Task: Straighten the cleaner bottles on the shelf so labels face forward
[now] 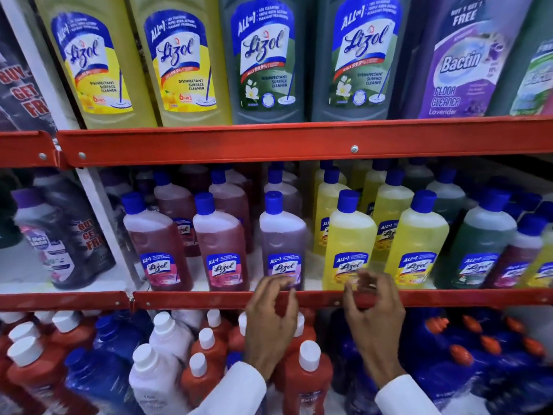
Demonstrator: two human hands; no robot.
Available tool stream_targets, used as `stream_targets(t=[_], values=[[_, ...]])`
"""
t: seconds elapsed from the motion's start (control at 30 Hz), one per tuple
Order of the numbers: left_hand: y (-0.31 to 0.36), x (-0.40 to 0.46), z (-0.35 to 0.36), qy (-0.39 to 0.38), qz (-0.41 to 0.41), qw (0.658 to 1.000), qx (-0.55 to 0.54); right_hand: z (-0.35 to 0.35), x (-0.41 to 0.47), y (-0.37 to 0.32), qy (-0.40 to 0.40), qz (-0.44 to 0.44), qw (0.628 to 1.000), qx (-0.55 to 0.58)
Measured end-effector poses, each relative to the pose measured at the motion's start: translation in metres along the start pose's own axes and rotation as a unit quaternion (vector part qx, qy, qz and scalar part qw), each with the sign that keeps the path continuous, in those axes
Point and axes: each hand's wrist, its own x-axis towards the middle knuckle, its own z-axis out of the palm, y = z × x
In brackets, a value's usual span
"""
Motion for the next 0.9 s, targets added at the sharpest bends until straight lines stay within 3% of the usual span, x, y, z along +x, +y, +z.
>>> stream_targets(t=[0.13,0.2,0.3,0.83,0.9], values=[[0.009,0.001,0.033,-0.089,-0.008,0.996,-0.007,-0.005,0.014,0.026,-0.098,0.056,0.994,-0.01],[0.008,0.005,0.048,-0.124,-0.034,0.992,-0.008,-0.006,0.021,0.038,-0.167,0.053,0.984,-0.022],[0.011,0.012,0.063,-0.157,-0.047,0.986,-0.01,-0.009,0.031,0.045,-0.209,0.046,0.976,-0.027],[0.014,0.013,0.075,-0.099,-0.056,0.993,-0.013,-0.013,0.039,0.05,-0.236,0.043,0.971,0.0],[0.017,0.015,0.074,-0.091,-0.056,0.994,-0.019,-0.018,0.037,0.047,-0.197,0.053,0.979,0.024]])
